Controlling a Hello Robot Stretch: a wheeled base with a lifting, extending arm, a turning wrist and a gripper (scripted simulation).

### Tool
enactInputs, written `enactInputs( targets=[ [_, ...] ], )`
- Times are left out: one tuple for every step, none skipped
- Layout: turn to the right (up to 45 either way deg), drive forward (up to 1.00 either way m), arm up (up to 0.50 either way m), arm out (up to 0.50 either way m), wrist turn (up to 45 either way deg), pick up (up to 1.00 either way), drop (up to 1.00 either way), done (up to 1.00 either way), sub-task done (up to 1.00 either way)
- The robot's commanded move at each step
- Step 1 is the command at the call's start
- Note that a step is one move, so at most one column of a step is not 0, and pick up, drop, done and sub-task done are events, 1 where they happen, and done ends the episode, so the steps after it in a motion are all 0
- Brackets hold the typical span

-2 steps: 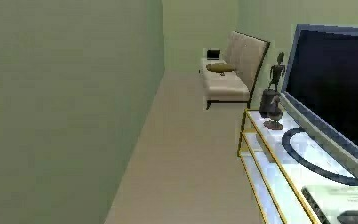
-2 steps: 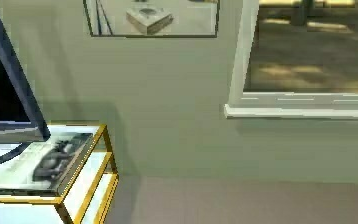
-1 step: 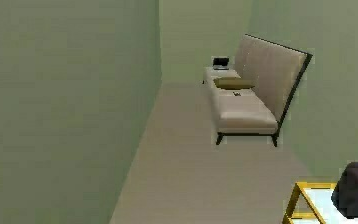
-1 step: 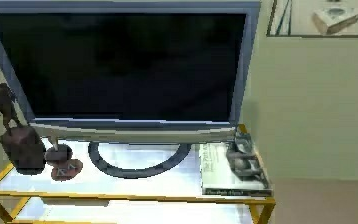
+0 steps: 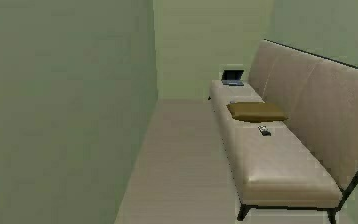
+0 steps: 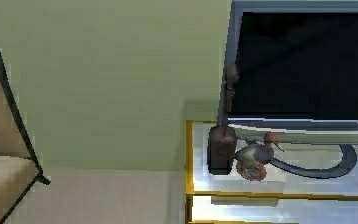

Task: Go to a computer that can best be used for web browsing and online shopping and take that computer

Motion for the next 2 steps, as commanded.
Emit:
enactInputs(
  targets=[
    [0.0,0.85,0.00,0.00,0.0,0.00,0.00,0.00,0.00],
    [3.0,0.00,0.00,0.00,0.0,0.00,0.00,0.00,0.00]
  ],
)
